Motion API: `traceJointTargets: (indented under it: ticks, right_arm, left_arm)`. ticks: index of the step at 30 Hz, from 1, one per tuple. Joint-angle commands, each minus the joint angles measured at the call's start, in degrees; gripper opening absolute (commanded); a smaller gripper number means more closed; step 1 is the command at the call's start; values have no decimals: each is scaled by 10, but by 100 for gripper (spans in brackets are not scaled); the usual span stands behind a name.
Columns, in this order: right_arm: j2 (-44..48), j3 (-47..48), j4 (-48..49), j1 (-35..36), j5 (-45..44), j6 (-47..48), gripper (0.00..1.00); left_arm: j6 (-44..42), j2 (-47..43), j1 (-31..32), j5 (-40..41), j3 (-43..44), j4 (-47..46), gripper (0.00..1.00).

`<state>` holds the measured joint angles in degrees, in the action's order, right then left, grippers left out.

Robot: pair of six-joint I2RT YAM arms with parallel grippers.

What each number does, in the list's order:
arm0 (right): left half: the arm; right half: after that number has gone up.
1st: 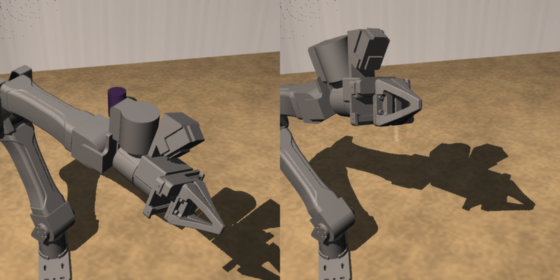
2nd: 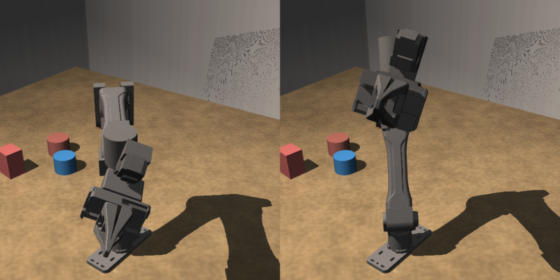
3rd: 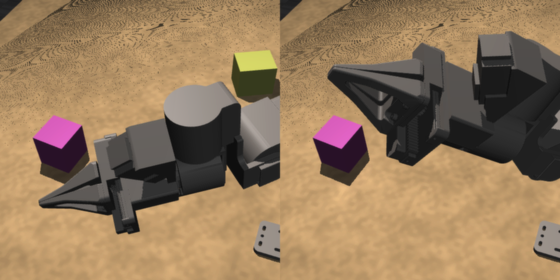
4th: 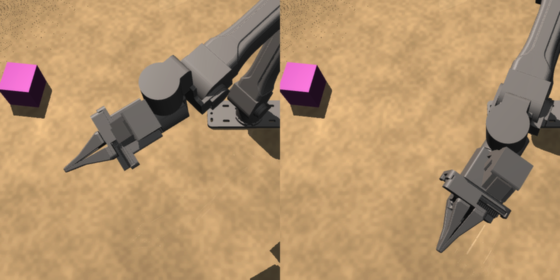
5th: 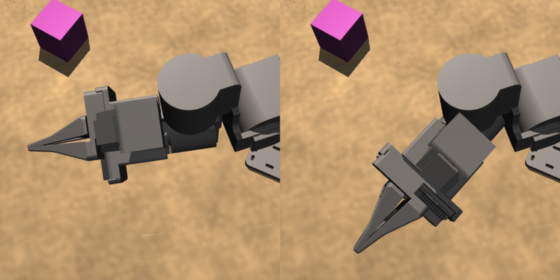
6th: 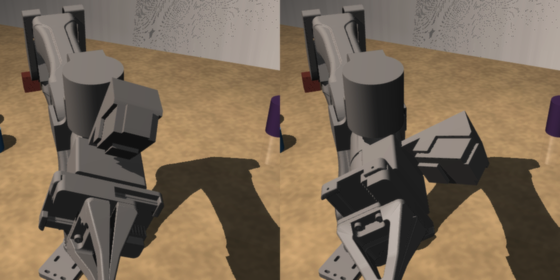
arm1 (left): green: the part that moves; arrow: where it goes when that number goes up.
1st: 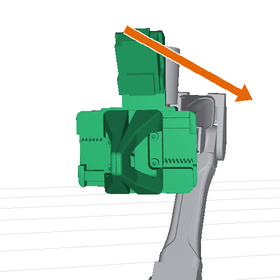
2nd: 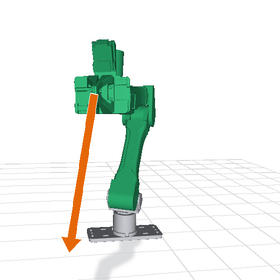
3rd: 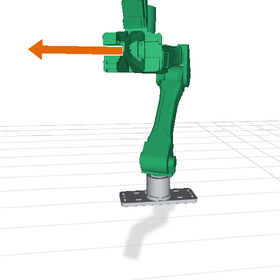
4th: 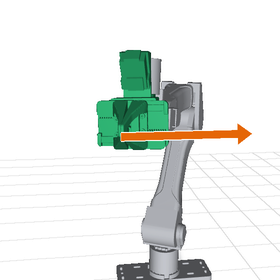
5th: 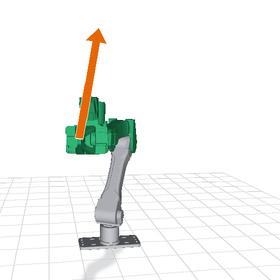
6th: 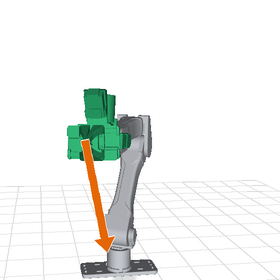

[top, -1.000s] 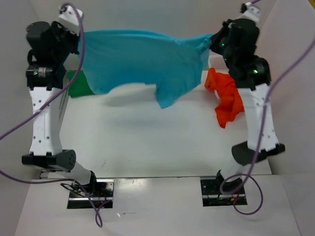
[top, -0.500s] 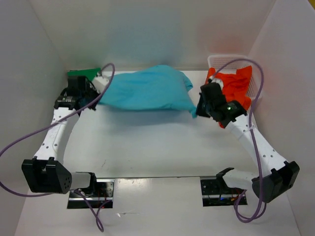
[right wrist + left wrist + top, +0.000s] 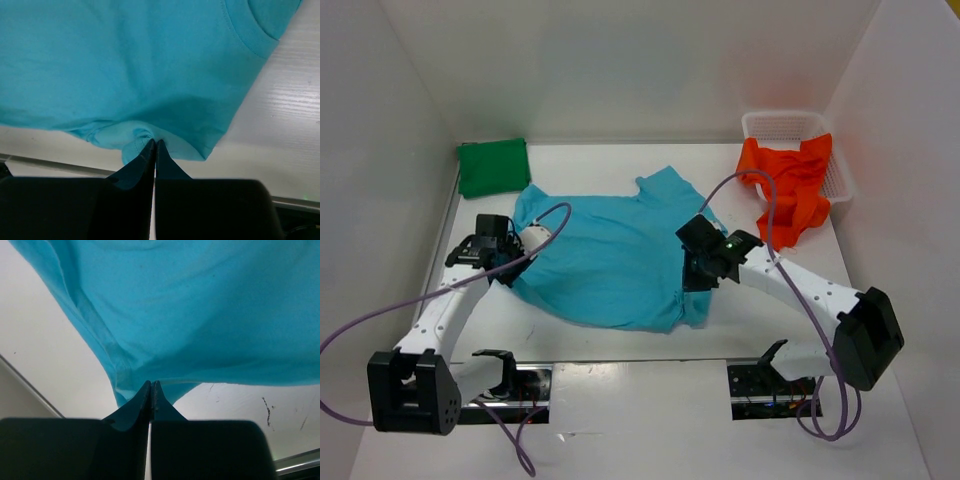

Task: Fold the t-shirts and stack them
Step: Flatten out the tshirt

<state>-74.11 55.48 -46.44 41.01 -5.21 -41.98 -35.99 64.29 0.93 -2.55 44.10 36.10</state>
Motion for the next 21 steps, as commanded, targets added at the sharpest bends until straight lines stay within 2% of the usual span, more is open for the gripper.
traceJointTargets:
  ticks: [1, 9, 11, 12, 14, 15, 16, 17, 18, 19, 21]
  right_arm:
    - [-6, 9, 15, 4, -17, -10, 0]
    - [-24, 99, -11, -46, -69, 59, 0]
    - [-40, 145, 0, -83, -64, 97, 0]
    - [-70, 199, 6, -103, -64, 118, 0]
    - [-118, 299, -5, -168, -76, 177, 0]
    - [-180, 444, -22, -183, -91, 189, 0]
    - [-210, 529, -65, -192, -126, 207, 0]
    - [-240, 615, -90, -192, -140, 215, 0]
    - [-293, 780, -114, -192, -153, 223, 0]
    - [-304, 831, -135, -167, -210, 229, 0]
    - [-284, 824, -118, -167, -223, 235, 0]
  left_arm:
    - [-14, -45, -7, 11, -8, 4, 0]
    - [7, -72, -26, 25, -3, -6, 0]
    - [13, -58, -26, 31, 18, -25, 0]
    - [21, -43, -26, 31, 37, -30, 0]
    - [41, 28, -26, 31, 147, -42, 0]
    - [67, 56, -26, 39, 202, -42, 0]
    - [83, 105, -26, 44, 323, -42, 0]
    - [98, 126, -32, 44, 383, -42, 0]
    - [119, 148, -32, 44, 435, -47, 0]
    - [119, 155, -32, 33, 514, -47, 0]
    - [126, 166, -32, 27, 564, -47, 0]
